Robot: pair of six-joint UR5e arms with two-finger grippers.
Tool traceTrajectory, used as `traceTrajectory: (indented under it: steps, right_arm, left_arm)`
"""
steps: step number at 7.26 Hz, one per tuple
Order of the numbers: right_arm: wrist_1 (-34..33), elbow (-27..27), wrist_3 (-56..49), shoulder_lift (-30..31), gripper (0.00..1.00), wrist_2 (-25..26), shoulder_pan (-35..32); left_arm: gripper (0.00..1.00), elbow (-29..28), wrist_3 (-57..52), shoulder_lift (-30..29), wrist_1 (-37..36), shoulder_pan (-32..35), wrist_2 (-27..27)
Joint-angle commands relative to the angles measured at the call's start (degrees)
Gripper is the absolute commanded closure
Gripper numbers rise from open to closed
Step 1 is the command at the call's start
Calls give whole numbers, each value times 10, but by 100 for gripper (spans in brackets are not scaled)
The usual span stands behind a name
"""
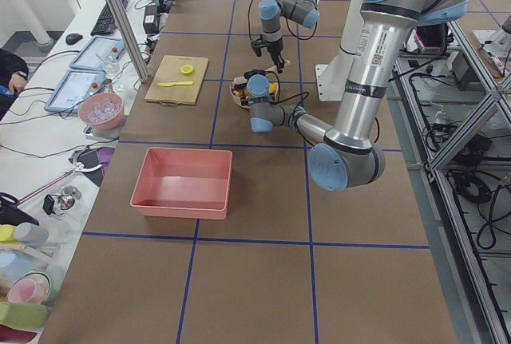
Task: Sweep and dump trash into bin
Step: 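Brush the items deeper into the dustpan with the right gripper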
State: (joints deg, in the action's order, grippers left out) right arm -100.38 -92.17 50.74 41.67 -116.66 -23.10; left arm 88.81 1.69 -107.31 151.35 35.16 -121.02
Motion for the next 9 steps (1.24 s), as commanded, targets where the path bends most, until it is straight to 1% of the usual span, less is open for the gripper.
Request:
traceTrajectory:
  steps: [1, 2, 3, 5, 6, 8, 9]
  right_arm:
    - [-5, -2, 8, -5, 100, -11, 3]
    - [-11, -6, 7, -1, 100, -15, -3]
    - [-32, -22, 6, -2, 100, -16, -11]
    - [-108, -84, 1, 2, 100, -16, -33]
    - [-145, -125, -2, 21, 100, -16, -43]
    - [-171, -209, -8, 102, 100, -11, -73]
    - [-187, -231, -63, 143, 100, -12, -113]
  left_arm:
    - [18, 1, 1, 0, 1, 0, 0]
    - [18, 1, 1, 0, 1, 0, -1]
    - [18, 1, 1, 0, 1, 0, -1]
    - [18, 1, 1, 0, 1, 0, -1]
    - [18, 1, 1, 1, 1, 0, -1]
    - [19, 2, 1, 1, 3, 0, -2]
    - [27, 2, 1, 2, 3, 0, -2]
